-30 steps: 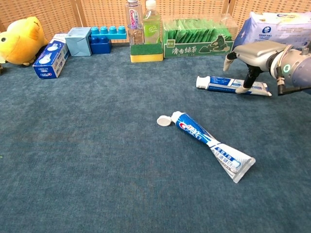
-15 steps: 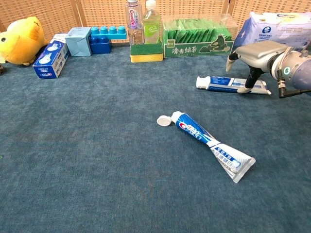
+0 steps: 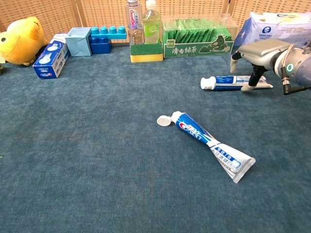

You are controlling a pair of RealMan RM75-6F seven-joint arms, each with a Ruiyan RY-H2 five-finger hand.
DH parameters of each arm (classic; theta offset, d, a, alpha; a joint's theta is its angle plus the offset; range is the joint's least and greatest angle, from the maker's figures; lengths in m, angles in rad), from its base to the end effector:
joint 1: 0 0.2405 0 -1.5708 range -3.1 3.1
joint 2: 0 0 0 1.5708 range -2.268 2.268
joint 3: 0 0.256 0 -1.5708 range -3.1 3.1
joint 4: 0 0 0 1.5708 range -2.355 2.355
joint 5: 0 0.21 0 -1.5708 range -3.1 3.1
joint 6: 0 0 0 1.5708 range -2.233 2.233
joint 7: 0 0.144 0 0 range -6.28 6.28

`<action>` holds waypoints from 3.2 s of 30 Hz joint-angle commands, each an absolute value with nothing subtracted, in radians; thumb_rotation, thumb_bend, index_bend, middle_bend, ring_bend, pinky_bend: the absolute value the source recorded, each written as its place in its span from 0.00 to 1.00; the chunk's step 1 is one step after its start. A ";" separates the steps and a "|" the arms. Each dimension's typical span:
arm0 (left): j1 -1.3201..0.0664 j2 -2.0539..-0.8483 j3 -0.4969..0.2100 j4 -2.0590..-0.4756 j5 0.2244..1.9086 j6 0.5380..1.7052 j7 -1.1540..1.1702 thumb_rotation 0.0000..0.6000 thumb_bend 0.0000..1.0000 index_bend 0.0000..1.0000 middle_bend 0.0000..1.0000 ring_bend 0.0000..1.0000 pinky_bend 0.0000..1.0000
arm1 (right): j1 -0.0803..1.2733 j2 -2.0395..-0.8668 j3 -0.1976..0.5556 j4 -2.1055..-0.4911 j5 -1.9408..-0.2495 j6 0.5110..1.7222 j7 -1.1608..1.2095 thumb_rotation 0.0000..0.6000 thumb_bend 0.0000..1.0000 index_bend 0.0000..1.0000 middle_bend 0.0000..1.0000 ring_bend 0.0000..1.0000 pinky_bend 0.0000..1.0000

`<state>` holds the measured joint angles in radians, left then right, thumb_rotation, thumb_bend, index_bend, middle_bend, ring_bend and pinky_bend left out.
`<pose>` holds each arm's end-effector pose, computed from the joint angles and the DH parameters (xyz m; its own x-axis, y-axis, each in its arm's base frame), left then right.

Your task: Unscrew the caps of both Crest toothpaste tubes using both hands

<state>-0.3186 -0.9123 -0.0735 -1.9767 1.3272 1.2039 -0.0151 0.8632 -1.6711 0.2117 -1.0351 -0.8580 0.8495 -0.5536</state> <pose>-0.2317 0.2330 0.1600 0.2307 0.2224 0.9473 0.9722 -0.0925 -0.2151 -0.1954 -0.4247 -0.0098 0.6693 -0.2013 0.7152 -0.7430 -0.1736 0.6464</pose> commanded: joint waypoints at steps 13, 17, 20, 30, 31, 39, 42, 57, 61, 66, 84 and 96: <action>-0.310 -0.911 -0.070 -1.966 1.327 1.199 -0.032 1.00 0.39 0.25 0.00 0.00 0.13 | 0.907 -1.641 0.236 -1.072 -0.725 0.783 -0.635 1.00 0.26 0.35 0.21 0.13 0.25; -0.311 -0.914 -0.071 -1.962 1.327 1.195 -0.036 1.00 0.39 0.25 0.00 0.00 0.13 | 0.915 -1.632 0.235 -1.078 -0.703 0.777 -0.647 1.00 0.26 0.36 0.21 0.13 0.25; -0.312 -0.915 -0.071 -1.960 1.328 1.192 -0.036 1.00 0.39 0.25 0.00 0.00 0.13 | 0.920 -1.628 0.231 -1.078 -0.689 0.774 -0.656 1.00 0.27 0.36 0.21 0.13 0.25; -0.308 -0.913 -0.070 -1.963 1.331 1.194 -0.037 1.00 0.39 0.25 0.00 0.00 0.13 | 0.934 -1.628 0.209 -1.063 -0.656 0.762 -0.680 1.00 0.28 0.36 0.22 0.13 0.25; -0.307 -0.913 -0.070 -1.963 1.331 1.196 -0.038 1.00 0.39 0.25 0.00 0.00 0.13 | 0.936 -1.628 0.207 -1.060 -0.650 0.757 -0.684 1.00 0.28 0.36 0.22 0.13 0.25; -0.299 -0.909 -0.066 -1.967 1.334 1.201 -0.041 1.00 0.39 0.25 0.00 0.00 0.13 | 0.967 -1.639 0.194 -1.038 -0.582 0.727 -0.729 1.00 0.29 0.43 0.24 0.13 0.25; -0.294 -0.904 -0.066 -1.968 1.334 1.207 -0.047 1.00 0.39 0.25 0.00 0.00 0.12 | 0.973 -1.640 0.199 -1.040 -0.570 0.726 -0.723 1.00 0.30 0.50 0.30 0.19 0.25; -0.286 -0.904 -0.067 -1.962 1.351 1.217 -0.071 1.00 0.39 0.23 0.00 0.00 0.12 | 0.923 -1.575 0.227 -1.153 -0.704 0.743 -0.515 1.00 0.39 0.90 0.70 0.63 0.65; -0.286 -0.902 -0.069 -1.964 1.347 1.213 -0.077 1.00 0.39 0.23 0.00 0.00 0.12 | 0.891 -1.523 0.239 -1.228 -0.736 0.735 -0.432 1.00 0.39 0.91 0.72 0.66 0.69; -0.302 -0.911 -0.087 -1.968 1.327 1.197 -0.097 1.00 0.39 0.24 0.05 0.01 0.20 | 0.832 -1.428 0.254 -1.370 -0.775 0.717 -0.301 1.00 0.40 0.91 0.74 0.70 0.73; -0.503 -1.038 -0.169 -1.908 1.208 0.969 -0.060 1.00 0.37 0.25 0.12 0.10 0.31 | 0.678 -1.261 0.245 -1.668 -0.945 0.754 -0.011 1.00 0.41 0.91 0.75 0.74 0.75; -0.694 -1.190 -0.220 -1.818 1.109 0.812 0.038 1.00 0.31 0.23 0.02 0.00 0.21 | 0.667 -1.273 0.215 -1.783 -0.966 0.831 -0.043 1.00 0.41 0.91 0.75 0.74 0.75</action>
<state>-0.6770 -1.1744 -0.2126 -1.8300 1.1239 0.8281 0.0263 0.6654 -1.2694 0.2182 -1.7771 -0.9634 0.8264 -0.0382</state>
